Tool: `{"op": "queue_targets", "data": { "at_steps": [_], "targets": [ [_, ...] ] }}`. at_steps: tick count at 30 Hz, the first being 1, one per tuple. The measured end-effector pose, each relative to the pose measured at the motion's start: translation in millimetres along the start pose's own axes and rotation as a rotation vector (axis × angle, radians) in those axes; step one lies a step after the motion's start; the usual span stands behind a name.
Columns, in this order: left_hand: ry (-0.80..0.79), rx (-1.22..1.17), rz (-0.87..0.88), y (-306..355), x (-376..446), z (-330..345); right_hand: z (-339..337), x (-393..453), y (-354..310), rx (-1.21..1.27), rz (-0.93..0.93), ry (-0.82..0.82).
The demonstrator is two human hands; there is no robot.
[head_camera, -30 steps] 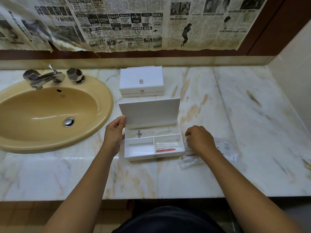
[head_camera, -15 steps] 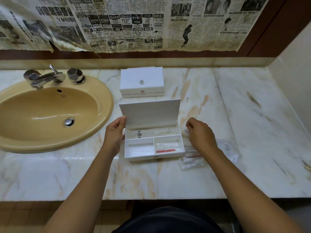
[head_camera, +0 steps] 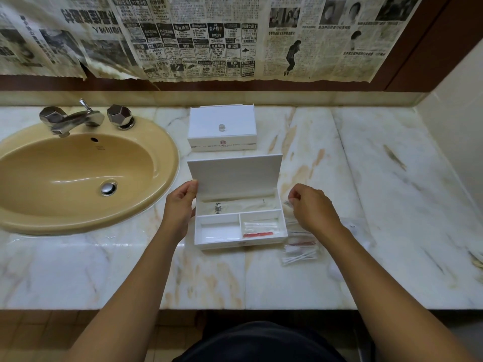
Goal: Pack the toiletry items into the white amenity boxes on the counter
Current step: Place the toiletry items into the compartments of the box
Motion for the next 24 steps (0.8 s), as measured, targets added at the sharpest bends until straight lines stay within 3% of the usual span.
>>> {"op": "queue_targets", "data": {
  "at_steps": [8,14,21,24],
  "targets": [
    [0.005,0.006,0.000,0.3,0.2,-0.2,-26.7,-6.8,-19.8,0.222,-0.071,0.090],
    [-0.001,0.006,-0.001,-0.1,0.3,-0.1,-23.7,-23.1,-60.0,0.322,-0.211,0.006],
    [0.003,-0.006,-0.007,-0.2,-0.5,0.0,35.6,-36.8,-80.7,-0.046,-0.327,-0.220],
    [0.001,-0.006,-0.010,0.1,-0.9,0.7,51.1,-38.6,-77.2,-0.064,-0.299,-0.279]
  ]
}}
Point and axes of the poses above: each hand's wrist, its own x-axis towards the middle knuckle, its own z-axis out of the palm, y = z × x, the point moved 9 cm from there along x, towards the middle knuckle, and after that the axes turned 11 degrees about -x, right-handed, at the moved point
